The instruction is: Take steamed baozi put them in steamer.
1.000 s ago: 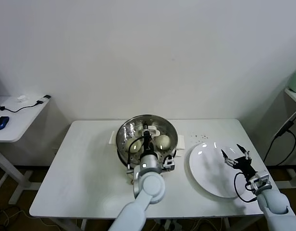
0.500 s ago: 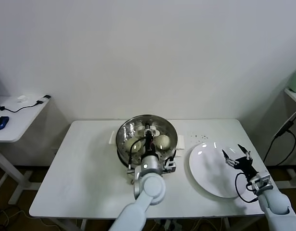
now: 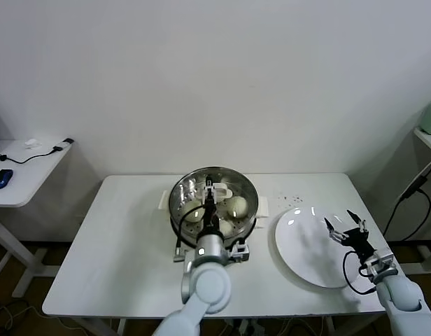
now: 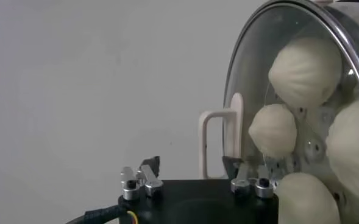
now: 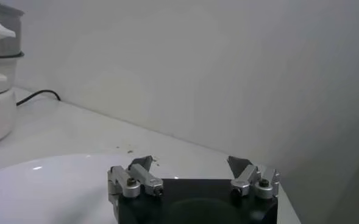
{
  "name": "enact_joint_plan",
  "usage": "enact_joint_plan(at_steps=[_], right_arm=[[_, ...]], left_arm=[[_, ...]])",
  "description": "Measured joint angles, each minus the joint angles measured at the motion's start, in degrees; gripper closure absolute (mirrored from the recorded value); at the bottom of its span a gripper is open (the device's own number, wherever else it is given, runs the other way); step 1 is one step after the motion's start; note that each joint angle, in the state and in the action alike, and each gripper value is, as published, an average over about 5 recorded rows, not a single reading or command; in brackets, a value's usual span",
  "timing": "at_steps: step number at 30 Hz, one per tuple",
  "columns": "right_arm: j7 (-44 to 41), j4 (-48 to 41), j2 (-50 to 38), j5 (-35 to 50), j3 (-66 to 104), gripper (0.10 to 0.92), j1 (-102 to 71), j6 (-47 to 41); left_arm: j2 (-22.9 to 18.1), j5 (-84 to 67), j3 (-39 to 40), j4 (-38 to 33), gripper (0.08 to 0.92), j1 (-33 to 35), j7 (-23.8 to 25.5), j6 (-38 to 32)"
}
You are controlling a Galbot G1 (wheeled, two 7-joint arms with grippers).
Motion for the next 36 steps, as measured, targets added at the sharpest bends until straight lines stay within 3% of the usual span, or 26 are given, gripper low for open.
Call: enact_joint_plan(at_steps=[6,14,22,28,36], right_arm=[[0.7,0.6,0.0,-0.4,0.0,0.203,0.1,-1.0],[1.6,2.8,0.1,-0.8,0.2,0.203,-0.8,-2.9],[3.0,5.8,1.2,-0.4,0.5,0.203,-2.0,-4.4],[3.7,8.4,2.3,-0.5,0.9,0.203,-3.2,-5.2],[4.0,12.5,3.5,-0.6,1.3,0.203,-5.1,-6.5]], left_arm=[[3.1,-3.2,-0.9,-5.4,0.183,3.1,-1.7,-1.2],[8.2,-13.9,-5.8,-12.8,0.177,8.8,-9.2,-5.2],[12.1,-36.0,-18.3,-17.8,0.177,18.7,-19.7,-14.4],[11.0,-56.4,-30.9,-18.7,0.177,26.2,-22.7,-23.8],[4.3,-77.6,-42.0,-17.9,0.177,32.5,-22.9,-33.9]])
